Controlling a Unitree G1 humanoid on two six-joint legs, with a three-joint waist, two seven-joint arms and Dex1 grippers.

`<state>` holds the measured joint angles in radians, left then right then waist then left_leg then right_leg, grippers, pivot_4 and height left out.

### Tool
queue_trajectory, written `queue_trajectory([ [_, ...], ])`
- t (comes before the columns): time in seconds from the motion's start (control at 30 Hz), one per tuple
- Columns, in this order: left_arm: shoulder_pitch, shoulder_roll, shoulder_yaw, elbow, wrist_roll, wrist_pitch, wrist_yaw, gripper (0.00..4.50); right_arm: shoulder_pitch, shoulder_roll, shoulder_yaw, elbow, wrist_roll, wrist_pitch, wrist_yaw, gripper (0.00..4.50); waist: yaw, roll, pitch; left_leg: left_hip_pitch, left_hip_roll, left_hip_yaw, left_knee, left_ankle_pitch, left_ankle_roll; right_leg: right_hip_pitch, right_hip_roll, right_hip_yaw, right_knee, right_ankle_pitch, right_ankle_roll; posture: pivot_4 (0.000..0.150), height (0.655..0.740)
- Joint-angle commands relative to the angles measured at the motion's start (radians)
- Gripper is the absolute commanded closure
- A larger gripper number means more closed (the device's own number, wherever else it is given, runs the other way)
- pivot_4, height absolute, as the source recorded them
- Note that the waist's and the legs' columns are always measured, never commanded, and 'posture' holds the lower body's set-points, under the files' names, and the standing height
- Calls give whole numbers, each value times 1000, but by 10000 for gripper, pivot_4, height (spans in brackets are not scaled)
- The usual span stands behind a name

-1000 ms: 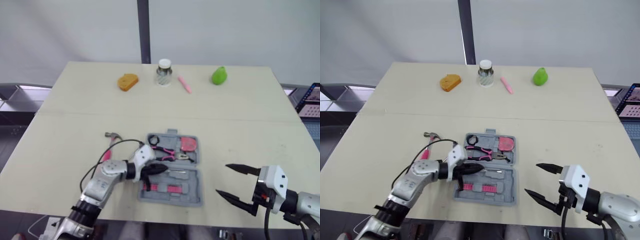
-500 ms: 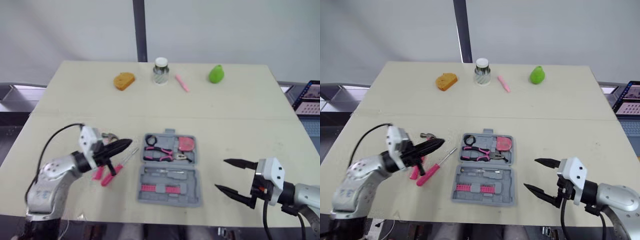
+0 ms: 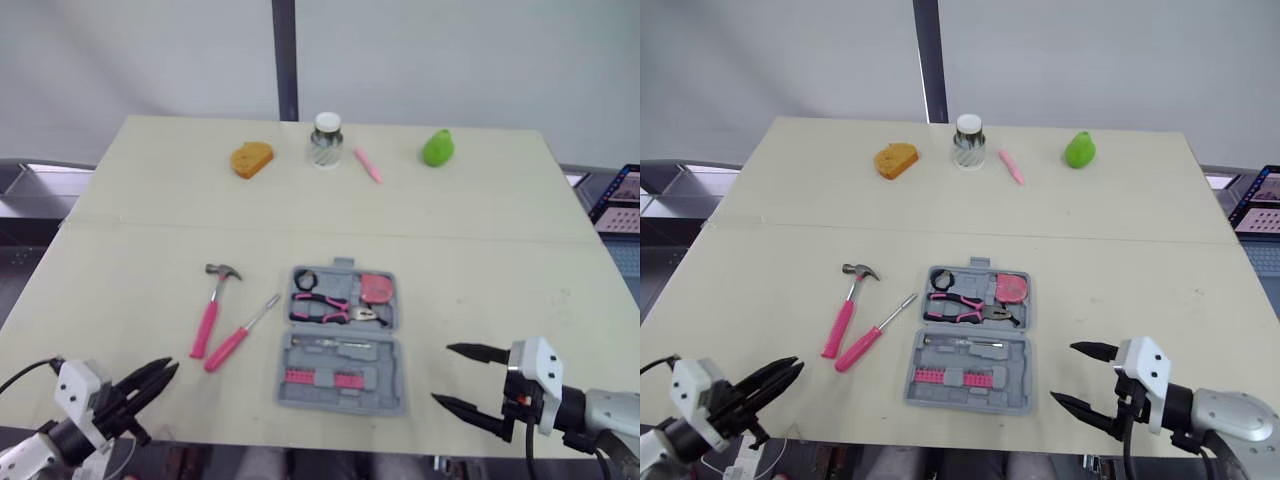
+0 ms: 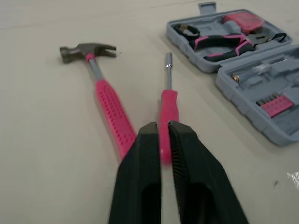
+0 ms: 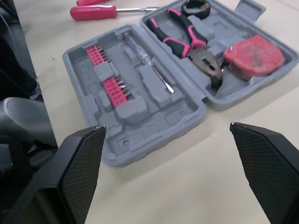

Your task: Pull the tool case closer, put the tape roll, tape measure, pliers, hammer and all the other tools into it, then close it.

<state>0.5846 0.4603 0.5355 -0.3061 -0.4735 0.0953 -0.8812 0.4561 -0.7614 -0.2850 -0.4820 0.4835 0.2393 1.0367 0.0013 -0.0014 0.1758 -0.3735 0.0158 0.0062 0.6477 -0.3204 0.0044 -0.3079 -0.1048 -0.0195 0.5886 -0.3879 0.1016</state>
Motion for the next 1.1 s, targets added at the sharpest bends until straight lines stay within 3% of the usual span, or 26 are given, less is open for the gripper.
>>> queue_trajectory([
  [0.03,36,-15,14,-52,-23,-33,4,17466,14,6,-19,-8,11,-14,5,0,-2,0,0,0,0,0,0,0,0,0,0,0,0,0,0,1500,7159],
  [0.13,64,-31,-4,-86,-14,-40,15,3181,24,6,-20,3,6,-23,10,0,-2,0,0,0,0,0,0,2,3,0,0,0,0,2,3,1500,7159],
  [0.17,72,-36,-10,-95,-9,-43,19,545,26,5,-22,6,6,-26,12,0,-3,0,0,0,0,0,0,2,3,0,0,-1,0,2,4,1500,7159],
  [0.53,111,-64,-42,-142,-5,-50,80,545,22,-2,-20,20,6,-39,16,0,-2,0,0,0,0,1,0,0,0,0,1,-2,0,4,8,1500,7159],
  [0.63,102,-72,-39,-215,-58,53,163,545,3,-8,-18,24,10,-37,21,0,-2,-1,1,0,0,2,1,0,0,0,1,-2,0,4,8,1500,7159],
  [0.8,3,-66,-14,-380,-105,308,452,545,-73,-37,-29,41,27,-29,43,0,0,-2,1,0,0,1,2,1,1,1,1,-2,0,5,10,1500,7159],
  [1.1,-278,33,-70,-422,-47,706,768,545,-156,-55,-27,49,44,-11,44,0,3,-1,1,1,0,-1,2,5,-3,2,5,-2,3,7,13,1500,7159],
])
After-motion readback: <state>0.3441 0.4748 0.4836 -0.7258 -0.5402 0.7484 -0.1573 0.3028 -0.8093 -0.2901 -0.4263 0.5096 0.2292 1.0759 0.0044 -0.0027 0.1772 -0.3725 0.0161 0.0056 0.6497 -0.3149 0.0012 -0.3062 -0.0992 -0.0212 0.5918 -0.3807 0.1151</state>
